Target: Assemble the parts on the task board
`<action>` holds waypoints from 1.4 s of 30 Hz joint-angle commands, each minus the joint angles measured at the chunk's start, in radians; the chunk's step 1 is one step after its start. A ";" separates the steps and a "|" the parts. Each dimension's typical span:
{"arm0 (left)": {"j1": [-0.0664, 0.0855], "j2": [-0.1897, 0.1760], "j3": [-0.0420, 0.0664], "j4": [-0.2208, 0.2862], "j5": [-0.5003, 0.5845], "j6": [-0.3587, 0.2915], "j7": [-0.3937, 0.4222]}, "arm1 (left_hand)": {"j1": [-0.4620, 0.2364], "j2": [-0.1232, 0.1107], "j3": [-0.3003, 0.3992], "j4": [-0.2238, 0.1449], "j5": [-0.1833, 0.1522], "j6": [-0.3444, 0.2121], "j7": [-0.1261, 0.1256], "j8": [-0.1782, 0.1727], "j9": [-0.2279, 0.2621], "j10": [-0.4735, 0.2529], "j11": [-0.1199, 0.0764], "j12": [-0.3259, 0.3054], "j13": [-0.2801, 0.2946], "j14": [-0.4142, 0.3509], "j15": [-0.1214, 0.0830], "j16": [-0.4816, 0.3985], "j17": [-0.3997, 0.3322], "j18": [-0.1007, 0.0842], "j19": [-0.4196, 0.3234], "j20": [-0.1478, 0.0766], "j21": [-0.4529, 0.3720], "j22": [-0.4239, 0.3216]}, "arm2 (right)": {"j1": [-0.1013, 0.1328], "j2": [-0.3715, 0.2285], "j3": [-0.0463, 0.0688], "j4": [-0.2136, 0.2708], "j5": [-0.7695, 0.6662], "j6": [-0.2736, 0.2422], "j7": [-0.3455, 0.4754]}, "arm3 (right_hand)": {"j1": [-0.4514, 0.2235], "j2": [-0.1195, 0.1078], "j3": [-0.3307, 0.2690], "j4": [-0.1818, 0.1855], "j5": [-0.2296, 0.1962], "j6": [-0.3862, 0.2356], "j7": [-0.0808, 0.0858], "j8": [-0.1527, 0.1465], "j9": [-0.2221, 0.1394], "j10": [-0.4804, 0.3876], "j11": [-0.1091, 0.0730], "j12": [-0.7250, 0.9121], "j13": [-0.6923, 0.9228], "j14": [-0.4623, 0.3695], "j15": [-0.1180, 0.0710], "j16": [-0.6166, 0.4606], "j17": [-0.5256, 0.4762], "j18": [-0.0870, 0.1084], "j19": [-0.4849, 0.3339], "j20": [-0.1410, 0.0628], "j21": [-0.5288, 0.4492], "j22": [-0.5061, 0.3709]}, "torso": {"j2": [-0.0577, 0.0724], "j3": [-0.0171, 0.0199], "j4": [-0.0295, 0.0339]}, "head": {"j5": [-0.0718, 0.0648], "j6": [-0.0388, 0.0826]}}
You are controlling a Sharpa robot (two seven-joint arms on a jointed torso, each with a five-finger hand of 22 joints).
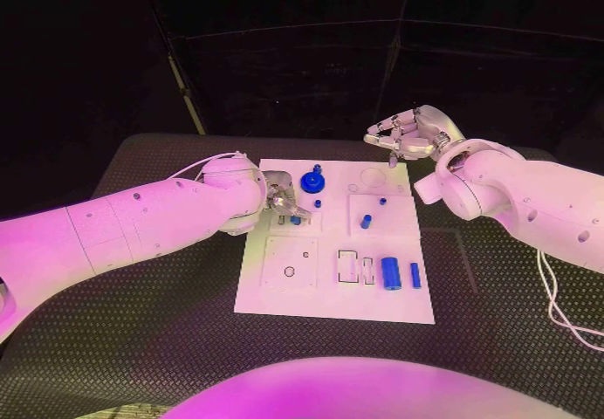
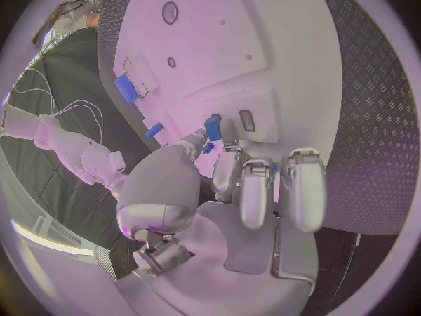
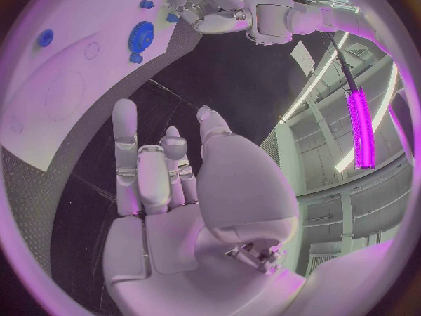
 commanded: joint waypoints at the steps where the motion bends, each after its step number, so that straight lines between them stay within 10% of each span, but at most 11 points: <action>1: 0.002 0.002 0.001 0.003 -0.002 0.008 -0.007 | -0.011 -0.001 -0.009 0.001 -0.004 0.006 -0.003 0.006 0.001 0.007 -0.002 0.007 0.002 0.104 -0.003 0.003 0.263 -0.011 0.038 -0.004 0.005 0.151 | 0.002 0.002 0.001 0.001 -0.001 0.006 0.007 | -0.012 0.001 0.002 0.006 0.005 -0.010 0.000 0.005 0.002 -0.006 -0.001 0.002 -0.001 -0.003 0.002 -0.004 -0.001 0.009 0.003 0.003 -0.003 0.000 | 0.000 -0.0002 0.0003 | 0.000 0.000; 34: 0.002 0.007 0.002 -0.005 -0.002 0.014 -0.009 | -0.023 0.006 -0.037 0.022 -0.004 0.007 -0.005 0.012 0.004 0.009 -0.005 0.010 0.004 0.104 -0.006 0.003 0.263 -0.013 0.042 -0.006 0.009 0.156 | 0.002 0.001 0.001 -0.001 -0.001 0.005 0.007 | -0.015 0.001 -0.001 0.009 0.006 -0.011 0.000 0.006 0.002 -0.006 -0.001 0.004 -0.002 -0.003 0.002 -0.004 0.001 0.009 0.004 0.003 -0.004 -0.001 | 0.000 -0.0003 -0.0002 | -0.001 0.004; 42: 0.003 -0.014 0.041 0.008 -0.002 0.027 -0.008 | -0.015 0.004 -0.052 0.022 -0.003 -0.010 0.000 0.005 0.003 -0.015 -0.001 -0.025 -0.039 0.104 -0.005 0.003 0.263 -0.008 0.030 -0.006 -0.009 0.138 | 0.002 0.000 0.001 -0.004 -0.001 0.004 0.008 | -0.015 0.001 -0.001 0.009 0.006 -0.011 0.000 0.006 0.002 -0.006 -0.001 0.004 -0.002 -0.003 0.002 -0.004 0.001 0.009 0.004 0.003 -0.004 -0.001 | -0.001 -0.0011 0.0008 | -0.004 0.008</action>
